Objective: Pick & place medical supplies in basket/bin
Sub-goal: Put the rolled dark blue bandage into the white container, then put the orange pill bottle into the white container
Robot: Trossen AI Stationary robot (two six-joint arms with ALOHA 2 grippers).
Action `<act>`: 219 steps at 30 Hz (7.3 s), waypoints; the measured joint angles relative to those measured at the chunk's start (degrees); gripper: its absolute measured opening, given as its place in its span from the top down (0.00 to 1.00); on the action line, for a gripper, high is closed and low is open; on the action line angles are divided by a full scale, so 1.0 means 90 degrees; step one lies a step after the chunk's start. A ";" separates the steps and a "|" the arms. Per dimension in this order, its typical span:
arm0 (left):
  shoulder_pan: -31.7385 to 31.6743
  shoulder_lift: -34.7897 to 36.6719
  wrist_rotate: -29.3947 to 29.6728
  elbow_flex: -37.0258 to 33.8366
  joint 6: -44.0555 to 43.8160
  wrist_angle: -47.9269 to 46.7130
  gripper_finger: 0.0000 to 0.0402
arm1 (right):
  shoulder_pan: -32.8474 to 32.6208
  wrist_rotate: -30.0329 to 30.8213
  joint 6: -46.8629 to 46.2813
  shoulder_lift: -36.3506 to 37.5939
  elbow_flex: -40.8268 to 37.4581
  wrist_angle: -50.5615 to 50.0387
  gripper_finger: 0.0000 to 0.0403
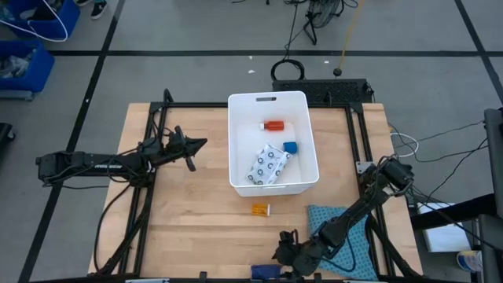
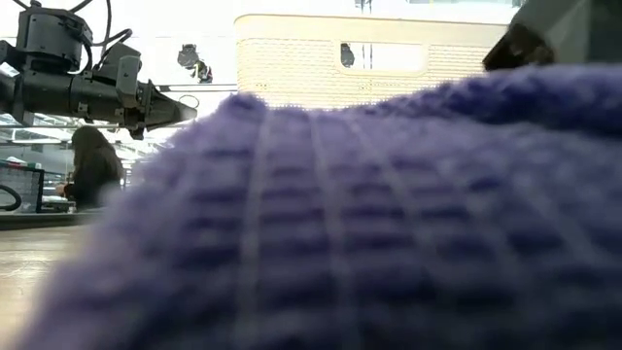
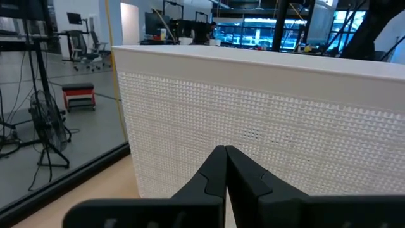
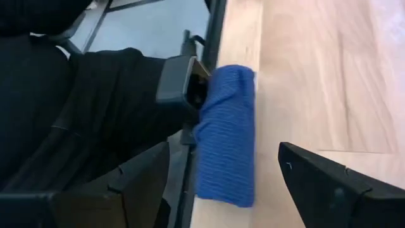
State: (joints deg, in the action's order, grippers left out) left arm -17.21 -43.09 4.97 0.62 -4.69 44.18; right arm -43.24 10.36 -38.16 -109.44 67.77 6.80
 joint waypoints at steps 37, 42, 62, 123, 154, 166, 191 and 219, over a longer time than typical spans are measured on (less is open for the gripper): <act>-0.0175 -0.0002 -0.0236 0.0000 0.0155 0.0061 0.98 | -0.0146 0.0146 0.0535 -0.1339 0.0984 -0.0524 0.37; -0.0174 -0.0002 -0.0236 0.0000 0.0175 0.0063 0.98 | -0.0038 -0.0145 0.0507 -0.1334 0.0981 -0.0532 0.54; -0.0174 -0.0002 -0.0398 0.0000 -0.0049 -0.0289 0.98 | 0.0291 0.0975 0.1832 0.1172 0.0971 -0.2020 0.82; -0.0175 -0.0001 0.0121 0.0000 0.1005 0.0780 0.98 | 0.4695 0.0614 0.6110 0.5829 -0.0490 -0.2296 0.85; -0.0173 -0.0002 0.0117 0.0000 0.1039 0.0713 0.98 | 0.7292 -0.2608 0.7850 0.1143 0.1630 -0.4436 0.85; -0.0172 -0.0002 0.0100 0.0000 0.1001 0.0668 0.98 | 0.7241 -0.3167 0.8394 0.0365 0.1630 -0.5180 0.85; -0.0174 -0.0001 0.0102 0.0000 0.0993 0.0597 0.98 | 0.7204 -0.2634 0.7769 0.0852 0.1620 -0.4934 0.47; -0.0175 -0.0002 0.0104 0.0000 0.0966 0.0410 0.98 | 0.7427 -0.4200 0.6498 0.6425 -0.0195 -0.3965 0.99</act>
State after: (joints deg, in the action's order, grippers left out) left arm -18.79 -43.11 5.91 0.62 4.01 47.88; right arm 23.61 -27.44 20.33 -51.62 66.01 -28.88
